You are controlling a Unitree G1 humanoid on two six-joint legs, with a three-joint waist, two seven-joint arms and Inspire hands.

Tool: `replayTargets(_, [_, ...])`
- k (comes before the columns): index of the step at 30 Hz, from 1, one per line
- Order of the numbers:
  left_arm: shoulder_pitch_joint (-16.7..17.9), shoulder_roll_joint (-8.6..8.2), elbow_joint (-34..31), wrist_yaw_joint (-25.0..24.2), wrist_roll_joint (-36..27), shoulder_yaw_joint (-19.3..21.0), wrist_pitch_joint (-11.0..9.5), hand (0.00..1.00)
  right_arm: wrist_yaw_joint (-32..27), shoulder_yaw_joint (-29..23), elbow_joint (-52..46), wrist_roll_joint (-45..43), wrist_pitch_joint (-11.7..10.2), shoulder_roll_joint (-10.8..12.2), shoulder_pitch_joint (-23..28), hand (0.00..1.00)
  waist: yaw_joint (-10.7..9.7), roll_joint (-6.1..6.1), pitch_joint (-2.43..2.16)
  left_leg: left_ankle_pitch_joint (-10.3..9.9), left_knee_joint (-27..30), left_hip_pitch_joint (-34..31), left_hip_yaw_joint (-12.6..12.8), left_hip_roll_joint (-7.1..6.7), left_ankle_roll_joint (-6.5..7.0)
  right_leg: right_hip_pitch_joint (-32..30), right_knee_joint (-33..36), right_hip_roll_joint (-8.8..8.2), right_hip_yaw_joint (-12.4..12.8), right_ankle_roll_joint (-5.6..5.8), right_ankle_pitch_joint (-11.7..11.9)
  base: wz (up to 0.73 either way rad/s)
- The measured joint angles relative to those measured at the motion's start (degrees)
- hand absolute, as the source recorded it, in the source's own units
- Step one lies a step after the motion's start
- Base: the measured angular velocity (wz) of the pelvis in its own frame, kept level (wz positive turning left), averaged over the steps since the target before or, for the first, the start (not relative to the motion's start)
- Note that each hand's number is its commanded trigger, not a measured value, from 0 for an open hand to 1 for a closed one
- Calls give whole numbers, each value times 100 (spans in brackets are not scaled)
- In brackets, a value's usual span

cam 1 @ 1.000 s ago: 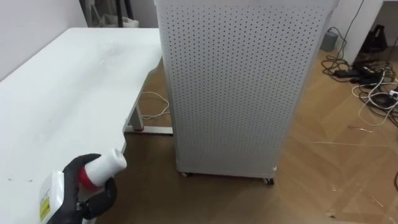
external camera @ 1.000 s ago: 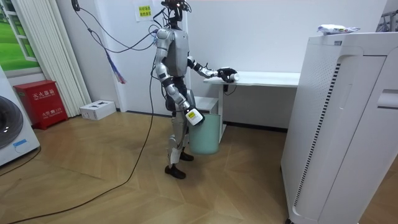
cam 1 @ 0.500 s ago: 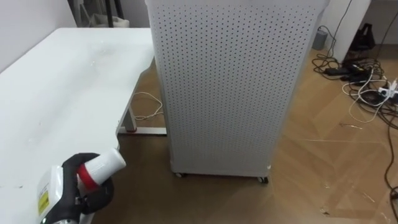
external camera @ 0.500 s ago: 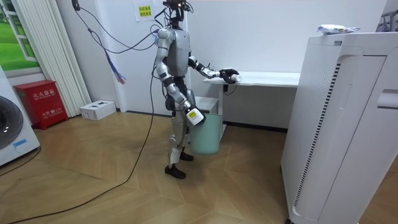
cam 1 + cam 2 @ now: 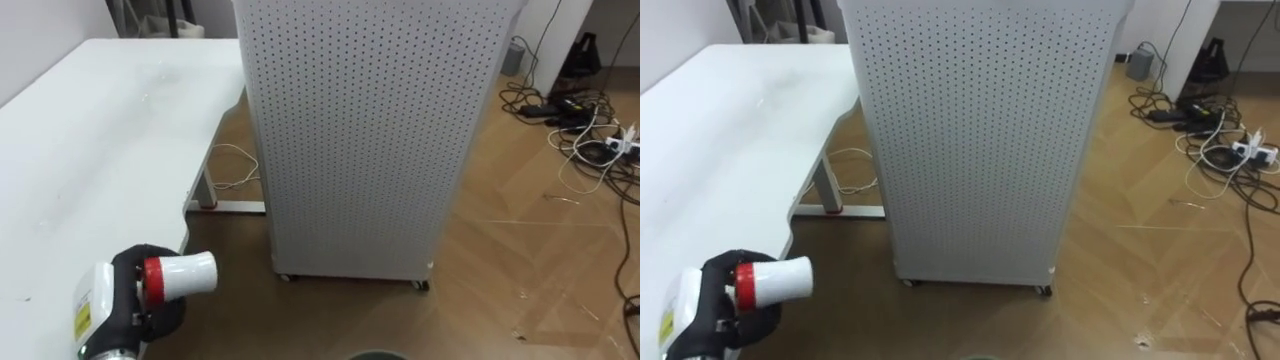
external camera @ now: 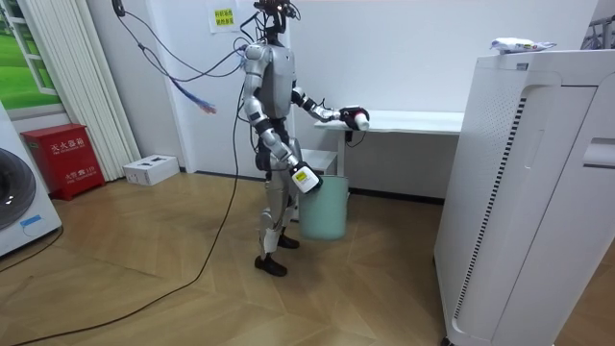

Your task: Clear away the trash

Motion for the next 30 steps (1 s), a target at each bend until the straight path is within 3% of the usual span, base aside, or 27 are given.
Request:
replayTargets(8, [109,-220,-483,-21,53,-380,8,100,-144,-4,0,138,-2,13,-513,100,75,-5,3,6,-39,-93,159,18,10,-189,7,-12,125,16,25,-12])
replayTargets(12, [133,-367,-571,-247,49,-906,8,100,-294,4,0,286,-80,23,-733,100,144,-25,8,12,-120,-137,332,62,16,-340,8,10,274,7,54,-19])
replayTargets(17, [125,-394,-571,-448,55,-1484,2,100,-424,9,2,511,-90,34,-932,100,76,-85,43,12,-120,-154,303,83,16,-406,44,19,268,7,54,-10])
replayTargets(19, [135,-395,-569,-484,73,-1689,2,100,-491,9,2,659,-122,33,-1026,100,85,-122,67,12,-120,-120,162,94,16,-448,137,33,246,7,54,-19])
replayTargets(25, [111,-409,-568,-741,96,-1905,2,100,-613,72,0,746,-212,34,-1228,100,96,-129,76,11,-116,-82,157,100,15,-513,230,35,258,6,54,-19])
replayTargets(26, [111,-424,-566,-831,92,-1954,3,100,-614,148,-1,782,-214,28,-1252,100,100,-121,78,12,-115,-61,118,110,15,-581,363,41,227,3,52,-33])
replayTargets(27, [112,-486,-559,-911,89,-1992,5,100,-617,253,-4,779,-214,31,-1304,100,132,-31,151,13,-144,40,-329,193,11,-984,929,139,48,-59,-113,-50])
replayTargets(28, [125,-479,-569,-959,94,-1979,4,100,-606,275,-13,763,-218,62,-1338,100,165,9,149,-1,-151,52,-603,249,-12,-1163,819,279,59,-183,-145,-75])
replayTargets(29, [130,-430,-559,-1045,92,-1884,13,100,-619,411,-116,732,-217,161,-1469,100,117,-4,138,-34,-26,-104,-650,284,-75,-1479,9,474,134,-490,267,-41])
replayTargets(30, [87,-436,-494,-1181,98,-1824,31,100,-635,517,-332,726,-241,155,-1480,100,-53,-2,187,-250,163,-201,-536,246,-357,-1643,-278,376,-33,-537,1299,-20])
